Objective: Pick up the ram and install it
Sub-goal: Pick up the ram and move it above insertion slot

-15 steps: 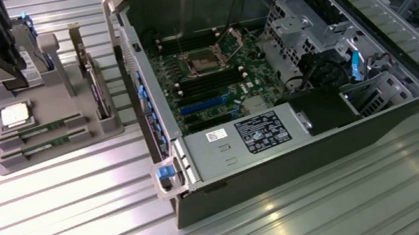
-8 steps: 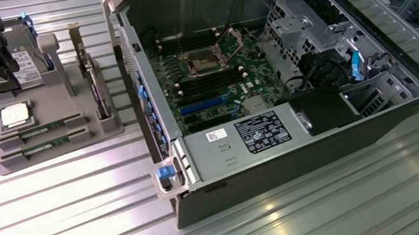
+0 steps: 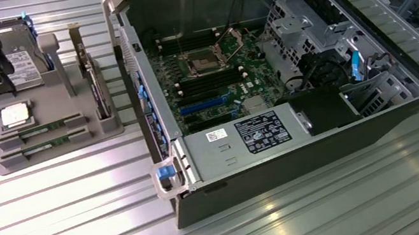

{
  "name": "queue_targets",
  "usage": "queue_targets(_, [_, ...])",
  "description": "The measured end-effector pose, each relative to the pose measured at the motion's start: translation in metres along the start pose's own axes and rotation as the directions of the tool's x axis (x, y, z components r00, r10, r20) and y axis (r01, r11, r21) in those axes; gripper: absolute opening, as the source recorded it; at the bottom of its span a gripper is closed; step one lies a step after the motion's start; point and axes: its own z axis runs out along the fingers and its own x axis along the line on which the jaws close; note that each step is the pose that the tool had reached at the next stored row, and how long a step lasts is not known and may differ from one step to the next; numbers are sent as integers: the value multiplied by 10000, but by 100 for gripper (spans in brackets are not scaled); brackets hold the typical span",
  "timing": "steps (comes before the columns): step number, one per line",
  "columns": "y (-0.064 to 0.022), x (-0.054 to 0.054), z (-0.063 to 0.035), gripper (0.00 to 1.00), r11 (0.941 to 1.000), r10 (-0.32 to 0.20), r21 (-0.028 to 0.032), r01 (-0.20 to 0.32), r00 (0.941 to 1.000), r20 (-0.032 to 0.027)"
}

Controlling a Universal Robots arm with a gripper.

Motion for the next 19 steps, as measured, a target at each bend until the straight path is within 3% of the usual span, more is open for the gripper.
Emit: queue_targets(19, [43,4,103,36,10000,0,-2,0,10000,-1])
